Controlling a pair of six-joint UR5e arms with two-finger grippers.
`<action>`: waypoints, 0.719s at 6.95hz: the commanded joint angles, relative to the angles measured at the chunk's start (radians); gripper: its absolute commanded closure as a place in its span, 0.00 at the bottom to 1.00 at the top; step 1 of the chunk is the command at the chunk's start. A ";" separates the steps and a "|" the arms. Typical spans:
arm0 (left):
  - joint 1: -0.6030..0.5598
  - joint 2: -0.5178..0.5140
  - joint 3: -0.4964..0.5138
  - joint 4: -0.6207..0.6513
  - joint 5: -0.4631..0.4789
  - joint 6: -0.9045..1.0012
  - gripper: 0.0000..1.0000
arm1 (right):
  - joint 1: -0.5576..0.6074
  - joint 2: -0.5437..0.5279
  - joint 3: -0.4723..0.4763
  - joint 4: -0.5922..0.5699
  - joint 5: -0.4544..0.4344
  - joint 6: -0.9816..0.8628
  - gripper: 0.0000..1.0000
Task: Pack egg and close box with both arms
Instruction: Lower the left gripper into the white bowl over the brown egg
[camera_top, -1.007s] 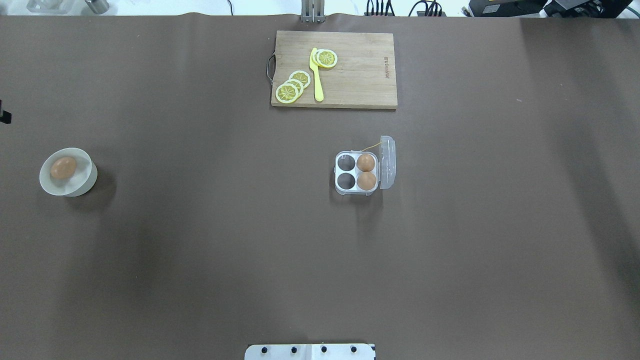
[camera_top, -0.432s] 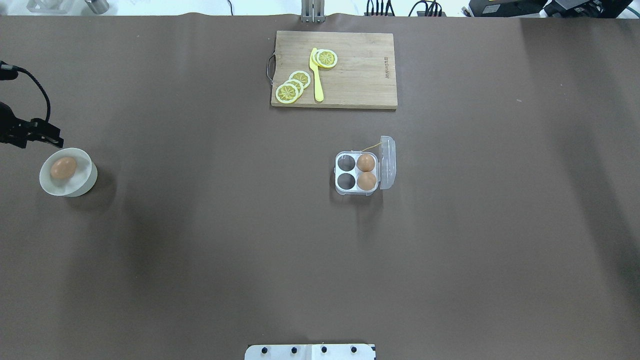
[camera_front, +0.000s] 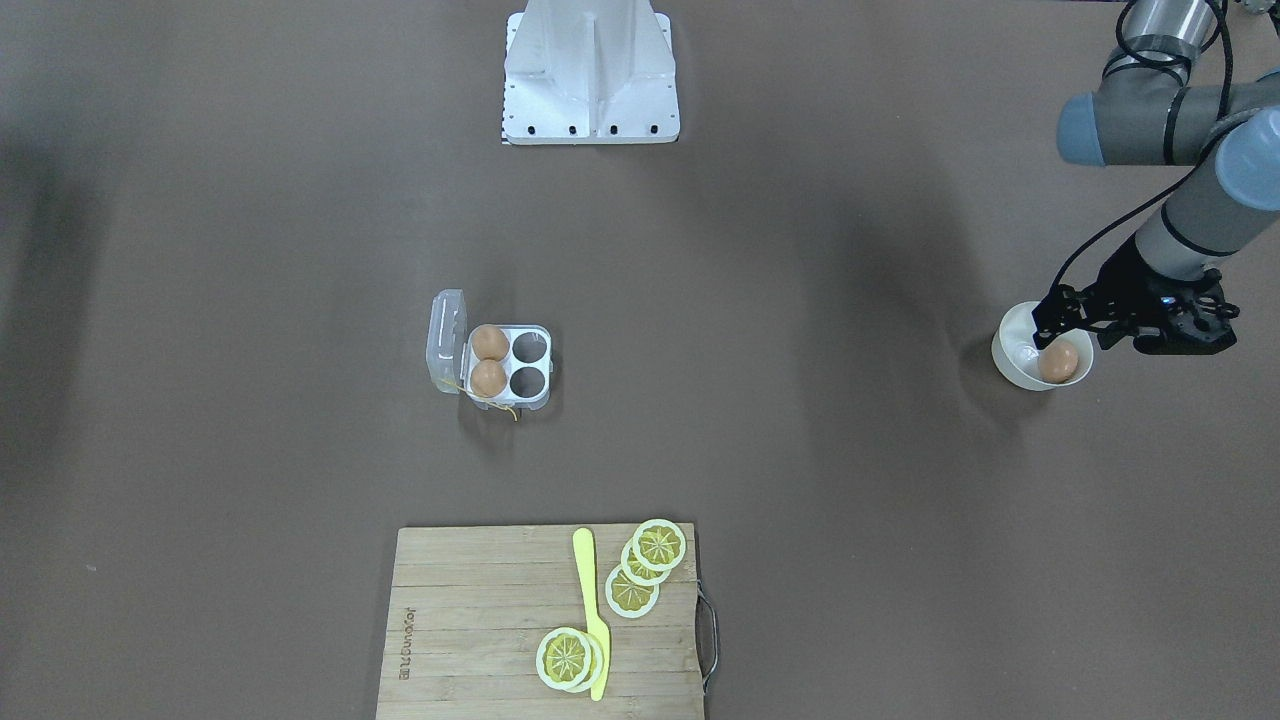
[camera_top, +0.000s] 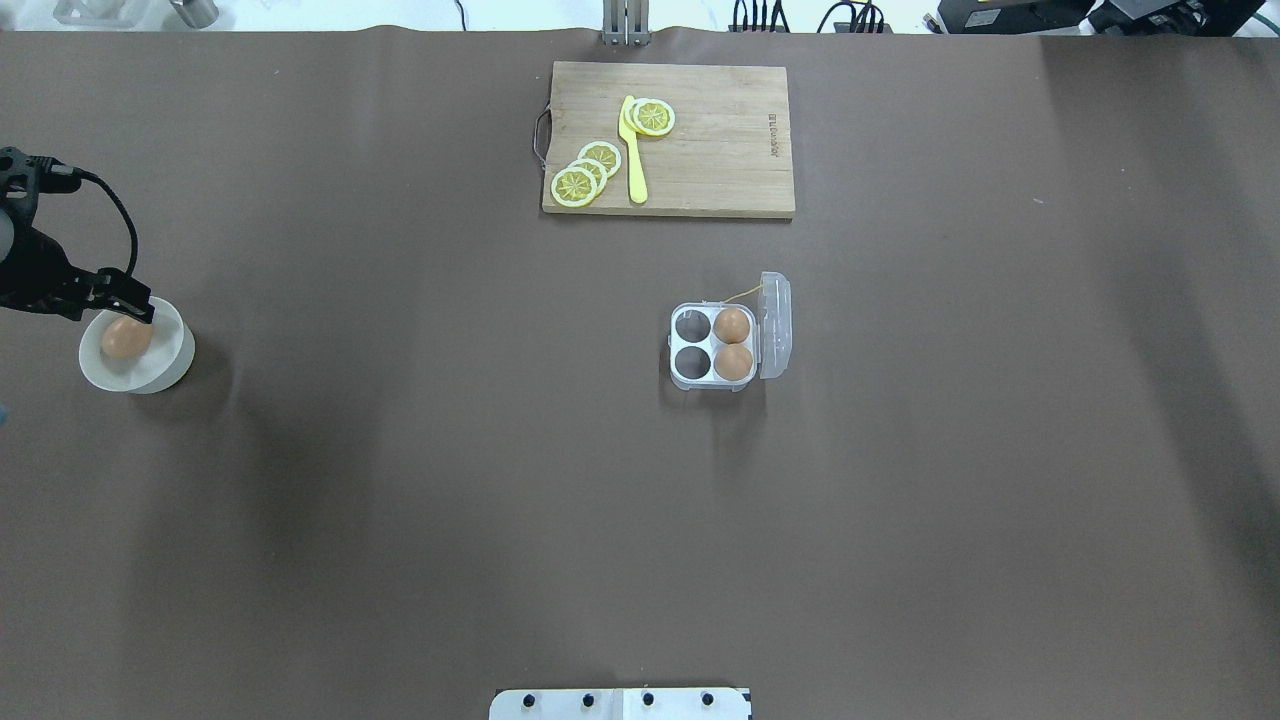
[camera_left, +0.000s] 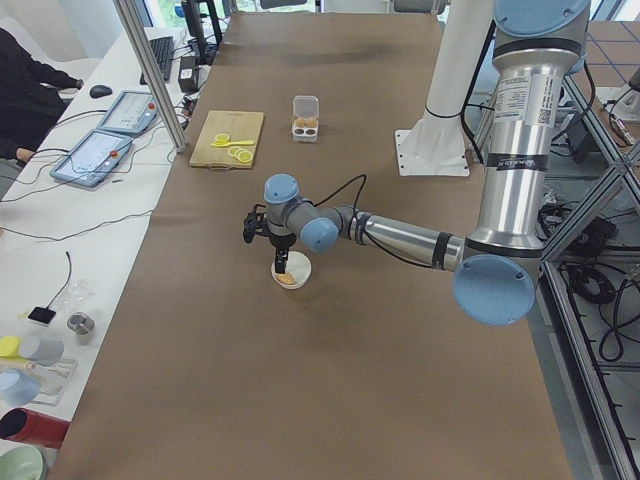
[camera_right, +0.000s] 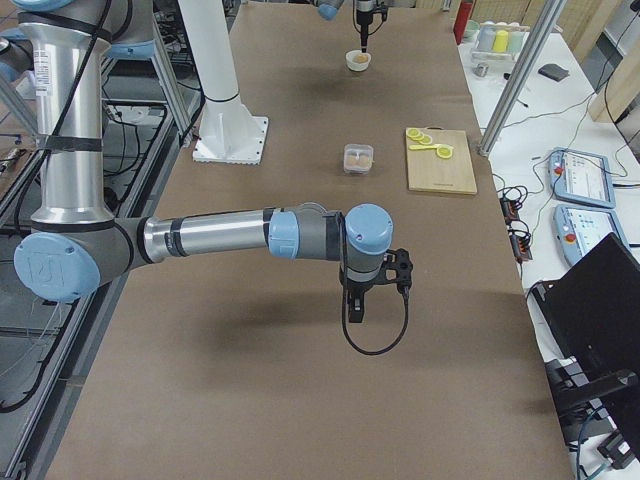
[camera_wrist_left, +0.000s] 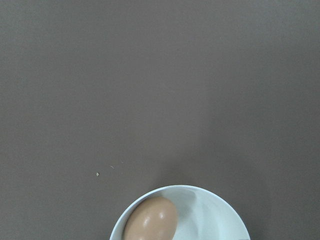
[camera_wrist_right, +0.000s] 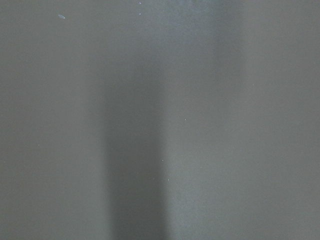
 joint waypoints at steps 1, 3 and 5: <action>0.025 0.000 0.013 -0.005 0.020 -0.001 0.14 | -0.006 0.000 0.000 0.000 0.000 0.000 0.00; 0.028 0.002 0.023 -0.006 0.026 0.008 0.18 | -0.006 0.000 0.000 0.000 0.000 0.000 0.00; 0.056 0.006 0.025 -0.005 0.051 0.013 0.20 | -0.011 0.000 0.000 0.000 0.000 0.000 0.00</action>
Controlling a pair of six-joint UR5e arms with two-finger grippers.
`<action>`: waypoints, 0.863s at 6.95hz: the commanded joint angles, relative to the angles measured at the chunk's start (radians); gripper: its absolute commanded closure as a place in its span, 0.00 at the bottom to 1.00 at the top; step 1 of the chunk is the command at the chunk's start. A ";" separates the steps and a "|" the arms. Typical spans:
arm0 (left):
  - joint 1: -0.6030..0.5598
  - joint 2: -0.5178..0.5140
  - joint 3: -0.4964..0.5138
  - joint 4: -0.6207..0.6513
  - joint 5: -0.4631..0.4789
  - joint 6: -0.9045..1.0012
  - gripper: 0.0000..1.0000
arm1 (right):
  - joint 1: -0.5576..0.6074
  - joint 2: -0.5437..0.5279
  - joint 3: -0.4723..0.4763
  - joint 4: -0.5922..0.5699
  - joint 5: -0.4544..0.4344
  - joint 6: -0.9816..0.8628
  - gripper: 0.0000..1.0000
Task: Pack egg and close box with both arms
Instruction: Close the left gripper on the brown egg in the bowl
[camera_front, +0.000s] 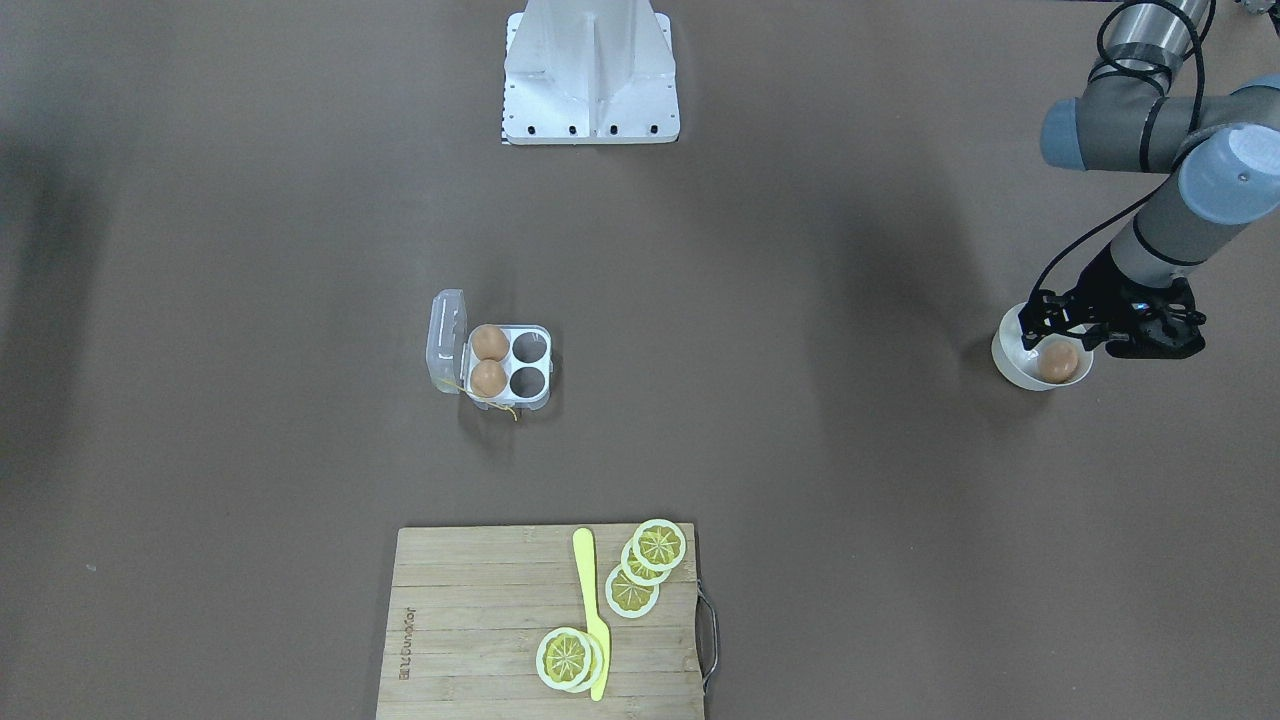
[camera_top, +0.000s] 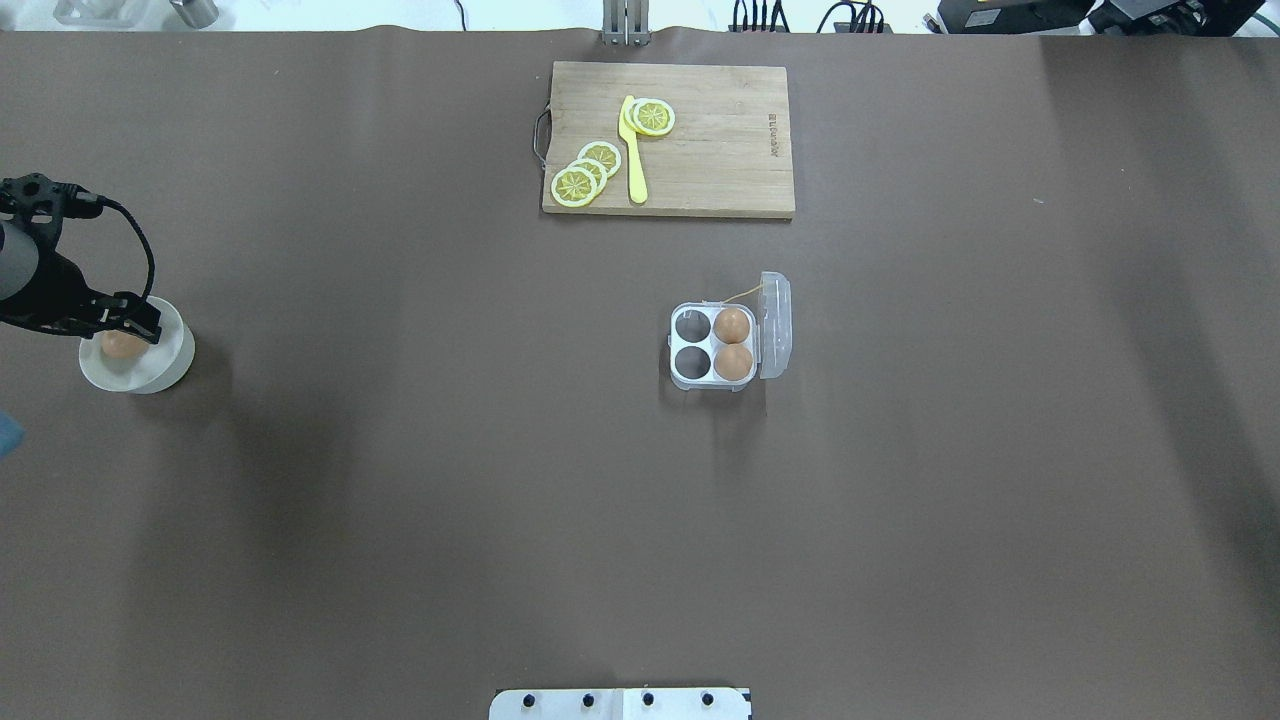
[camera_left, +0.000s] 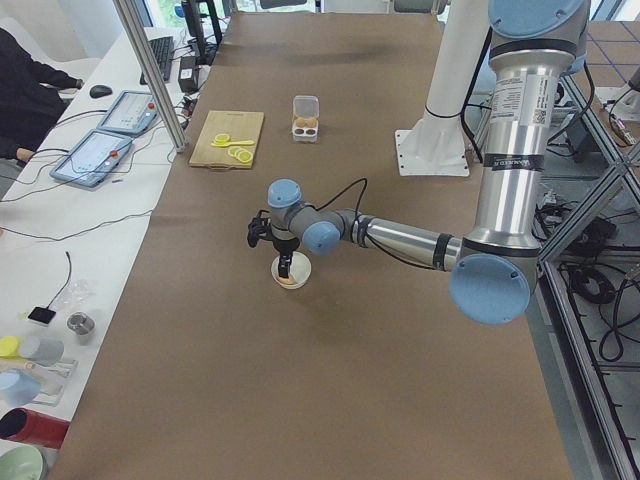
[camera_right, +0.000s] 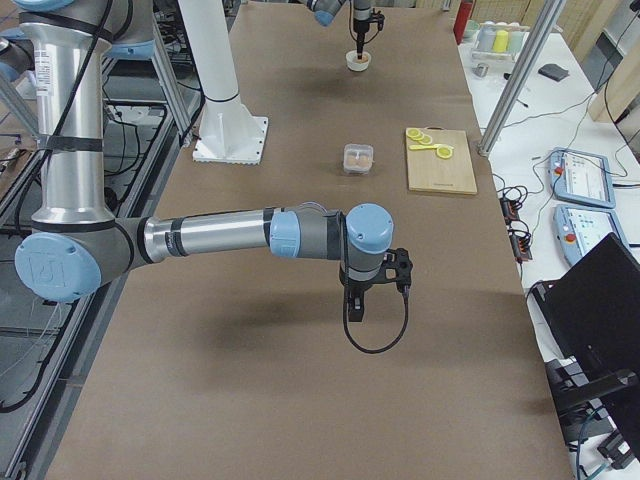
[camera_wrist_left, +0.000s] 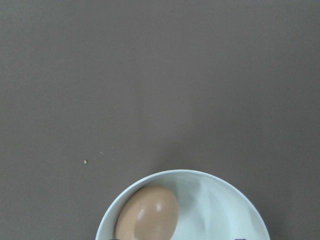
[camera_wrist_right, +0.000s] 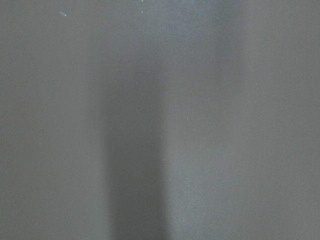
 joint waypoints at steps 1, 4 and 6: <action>0.024 0.001 0.009 -0.001 0.036 0.003 0.20 | -0.003 0.000 -0.002 0.000 0.000 0.000 0.00; 0.024 -0.005 0.025 -0.001 0.037 0.004 0.20 | -0.004 0.000 -0.004 -0.002 0.000 0.000 0.00; 0.027 -0.015 0.065 -0.038 0.037 0.004 0.20 | -0.003 -0.002 -0.004 -0.002 0.000 0.000 0.00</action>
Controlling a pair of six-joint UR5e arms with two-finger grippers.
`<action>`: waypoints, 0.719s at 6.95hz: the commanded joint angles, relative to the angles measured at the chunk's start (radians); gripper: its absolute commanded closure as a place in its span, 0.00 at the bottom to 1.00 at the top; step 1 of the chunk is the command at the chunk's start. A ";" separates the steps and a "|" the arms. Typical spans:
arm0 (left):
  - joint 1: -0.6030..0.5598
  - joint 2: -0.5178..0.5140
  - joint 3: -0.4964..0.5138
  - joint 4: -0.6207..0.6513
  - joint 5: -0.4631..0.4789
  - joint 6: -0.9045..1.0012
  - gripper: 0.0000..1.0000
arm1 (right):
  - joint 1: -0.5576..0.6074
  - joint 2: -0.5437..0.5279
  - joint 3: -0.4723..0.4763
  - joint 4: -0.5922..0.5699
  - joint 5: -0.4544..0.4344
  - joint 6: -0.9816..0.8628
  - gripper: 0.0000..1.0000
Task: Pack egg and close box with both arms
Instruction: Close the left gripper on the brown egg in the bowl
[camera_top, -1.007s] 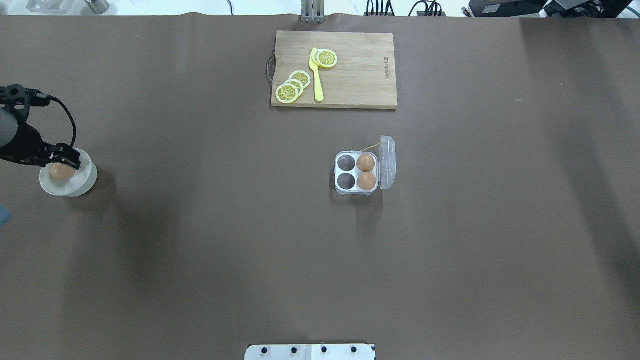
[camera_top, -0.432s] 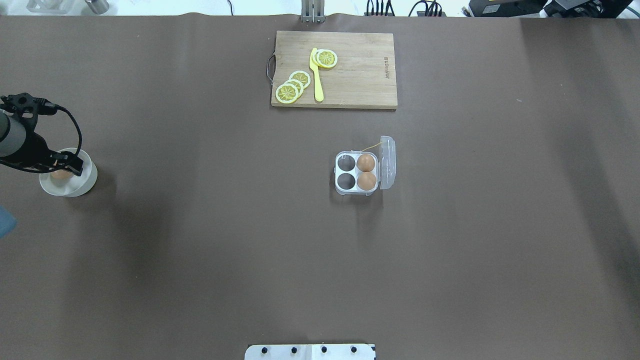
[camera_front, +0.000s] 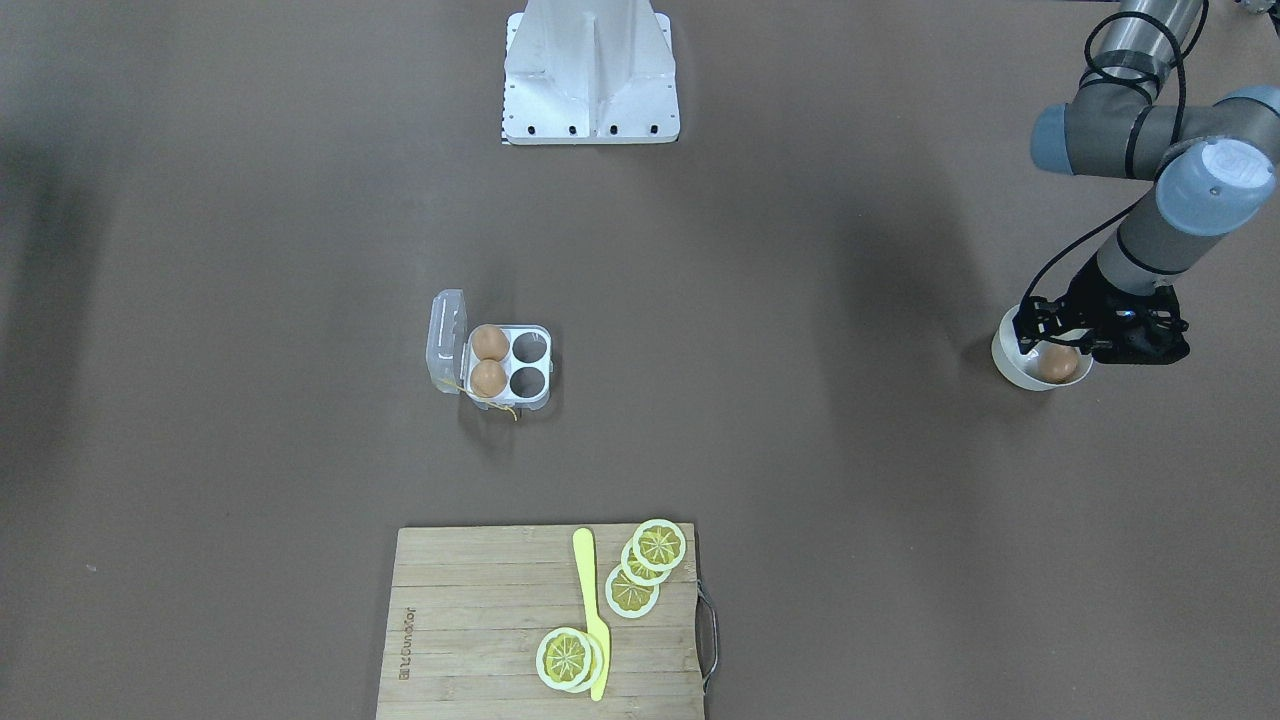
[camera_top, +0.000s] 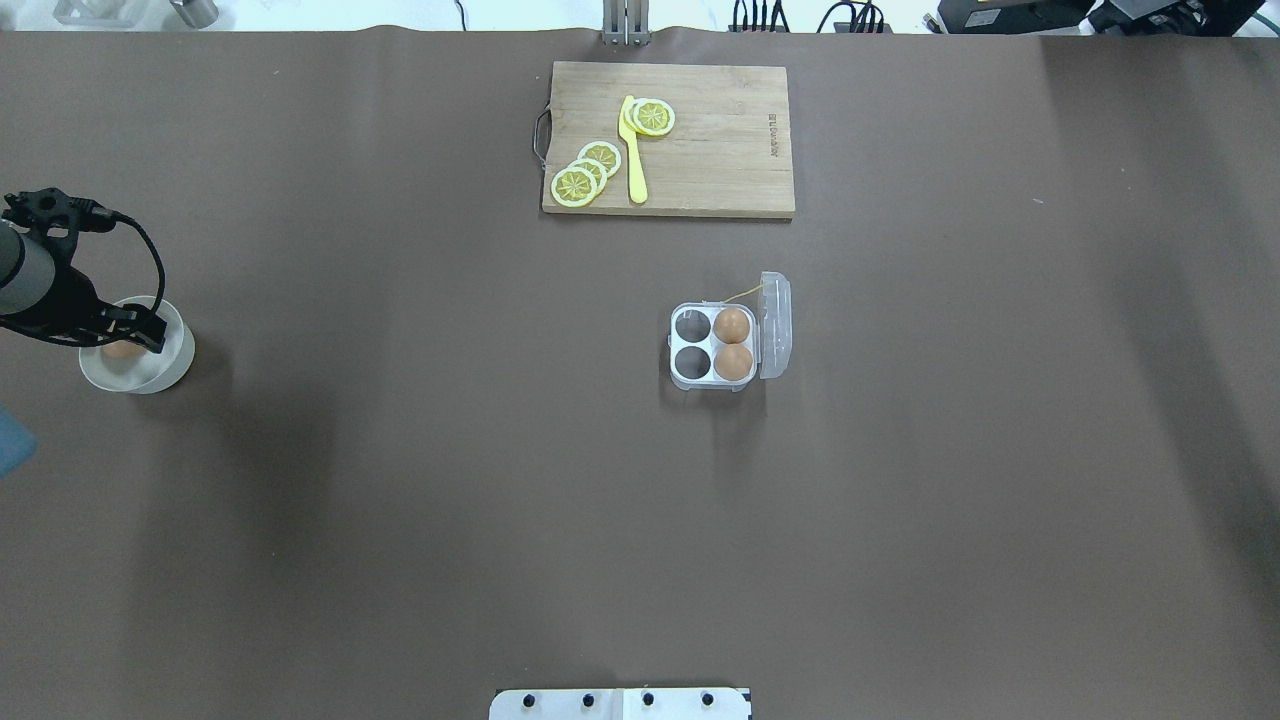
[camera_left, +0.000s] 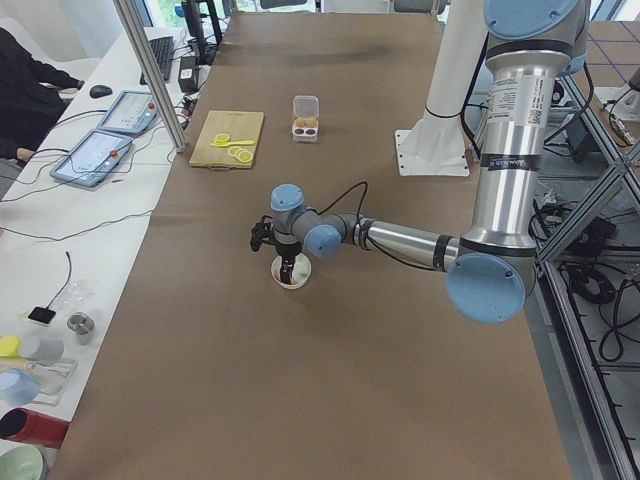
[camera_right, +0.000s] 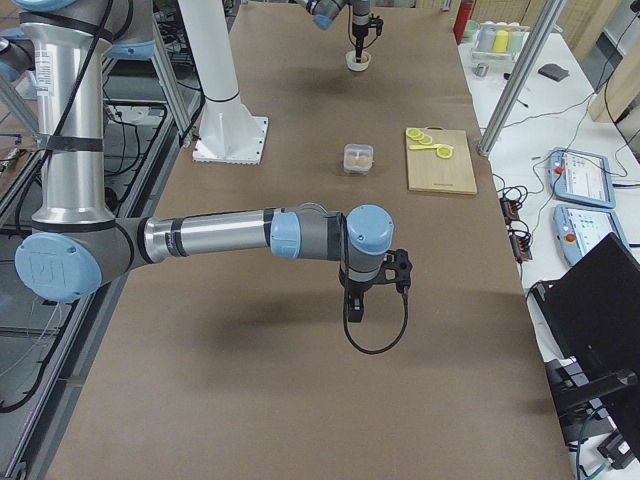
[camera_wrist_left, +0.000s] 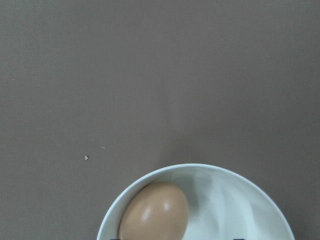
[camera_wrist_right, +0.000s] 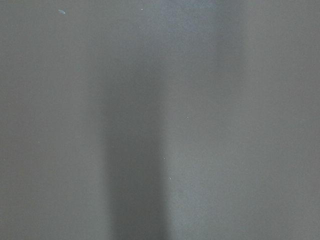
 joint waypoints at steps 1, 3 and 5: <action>0.002 -0.008 0.043 -0.062 -0.001 -0.001 0.20 | -0.001 -0.001 0.000 0.000 0.000 0.000 0.00; 0.002 -0.015 0.040 -0.062 -0.001 -0.005 0.20 | -0.001 -0.001 0.000 0.000 0.000 0.000 0.00; 0.002 -0.017 0.040 -0.062 -0.001 -0.006 0.20 | -0.001 -0.001 0.000 0.000 0.000 0.000 0.00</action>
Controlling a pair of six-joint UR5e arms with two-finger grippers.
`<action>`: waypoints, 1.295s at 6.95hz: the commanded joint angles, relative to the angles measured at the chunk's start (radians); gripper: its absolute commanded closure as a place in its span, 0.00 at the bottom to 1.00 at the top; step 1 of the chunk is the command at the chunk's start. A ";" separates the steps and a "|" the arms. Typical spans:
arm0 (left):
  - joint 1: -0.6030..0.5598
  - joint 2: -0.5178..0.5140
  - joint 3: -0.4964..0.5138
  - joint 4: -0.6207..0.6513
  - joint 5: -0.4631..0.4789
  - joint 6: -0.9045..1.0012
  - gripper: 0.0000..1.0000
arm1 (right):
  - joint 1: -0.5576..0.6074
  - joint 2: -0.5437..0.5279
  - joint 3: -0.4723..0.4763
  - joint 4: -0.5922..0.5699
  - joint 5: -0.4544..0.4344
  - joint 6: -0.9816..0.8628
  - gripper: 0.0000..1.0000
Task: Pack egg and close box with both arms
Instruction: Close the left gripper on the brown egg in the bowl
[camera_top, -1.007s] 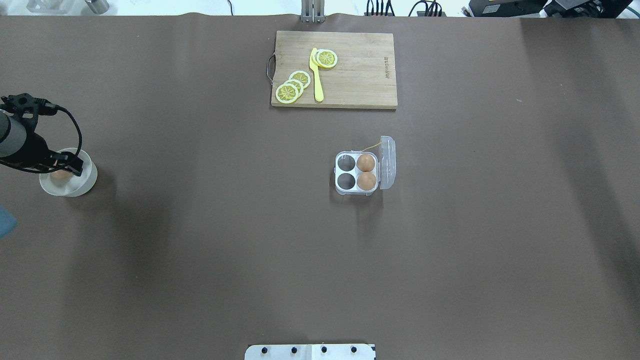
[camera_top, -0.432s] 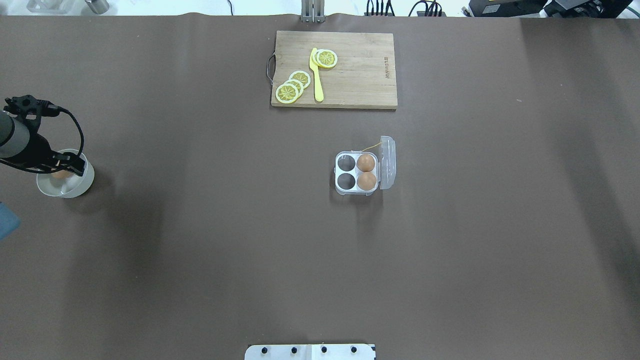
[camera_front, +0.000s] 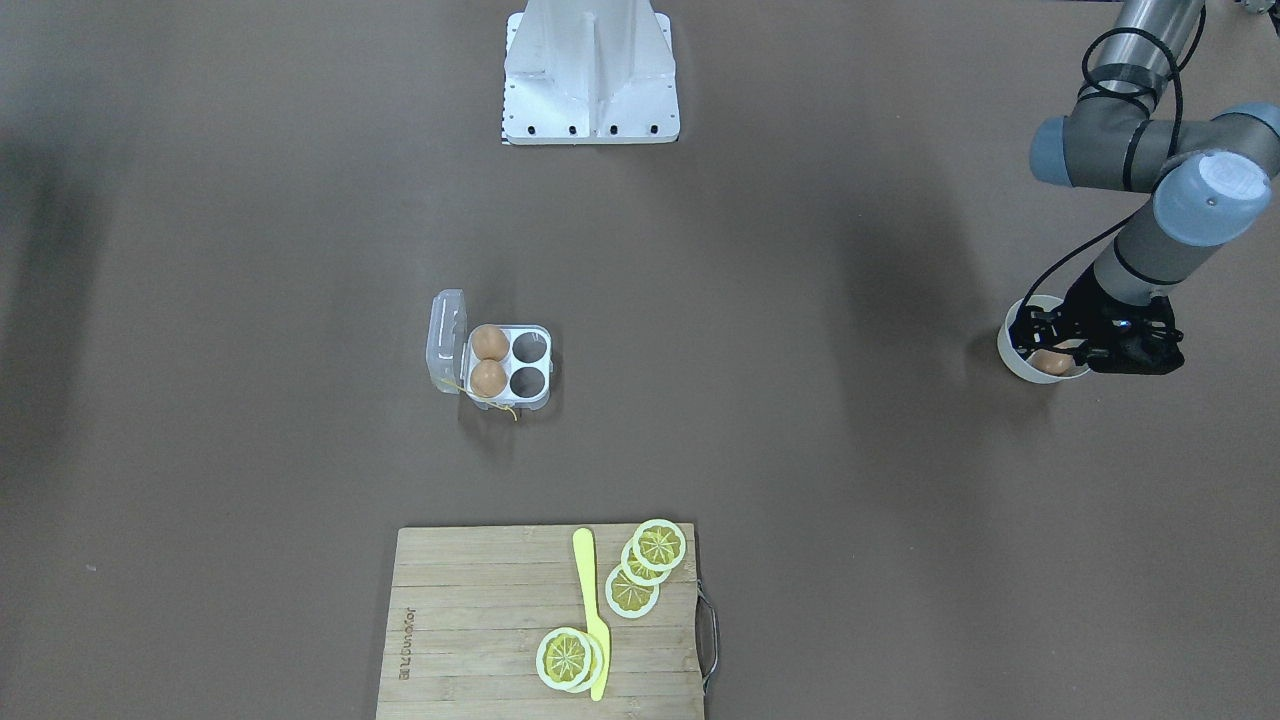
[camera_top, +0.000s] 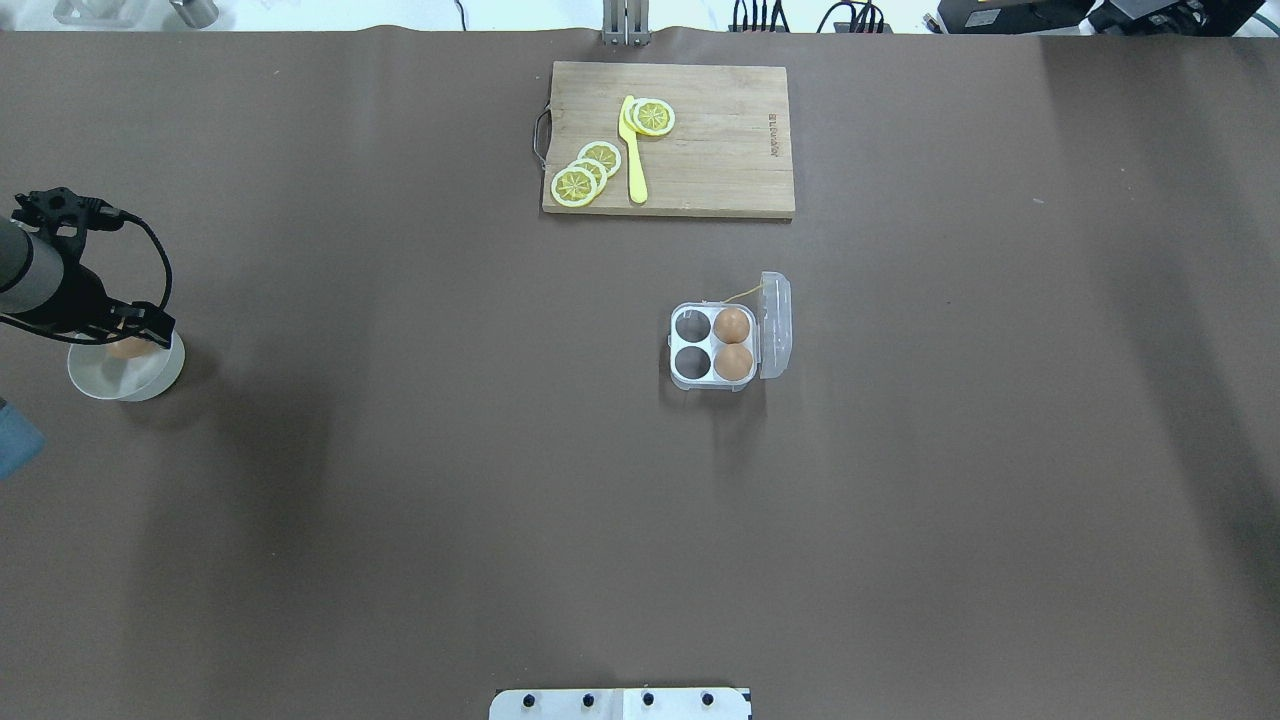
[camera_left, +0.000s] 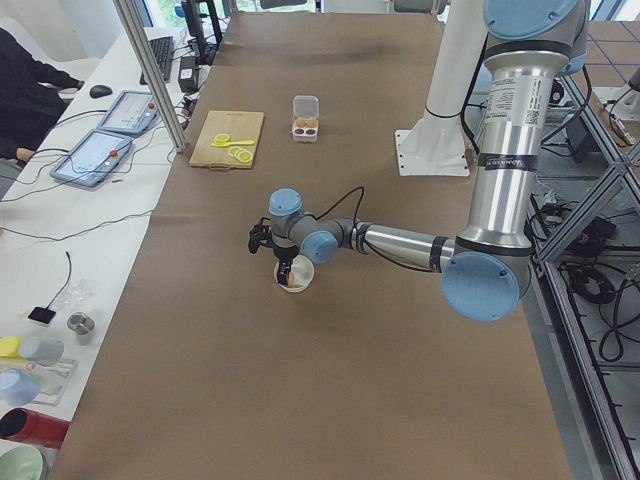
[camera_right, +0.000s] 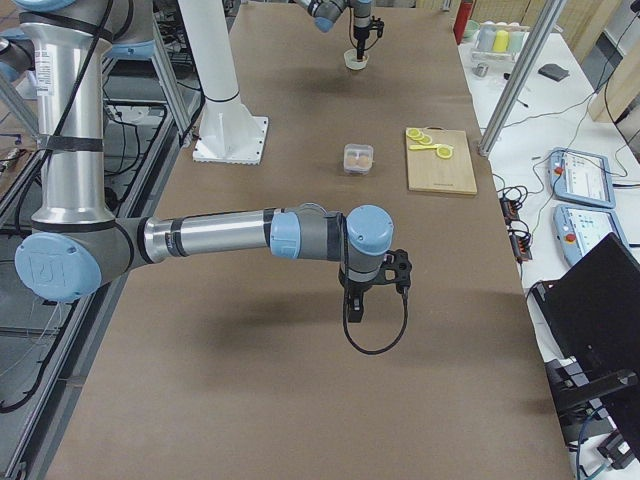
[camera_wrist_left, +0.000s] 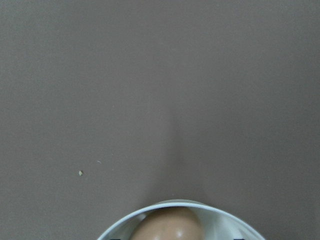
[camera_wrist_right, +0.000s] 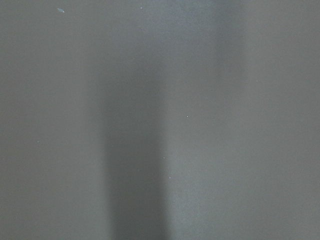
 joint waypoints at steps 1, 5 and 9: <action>0.000 -0.002 0.000 -0.001 0.000 0.000 0.20 | 0.001 0.000 0.000 0.002 0.000 0.000 0.00; 0.009 0.000 0.002 -0.002 0.000 0.000 0.20 | 0.001 0.000 0.000 0.000 0.000 0.000 0.00; 0.011 0.000 0.002 -0.002 0.000 0.002 0.53 | -0.001 0.000 0.000 0.000 0.000 0.000 0.00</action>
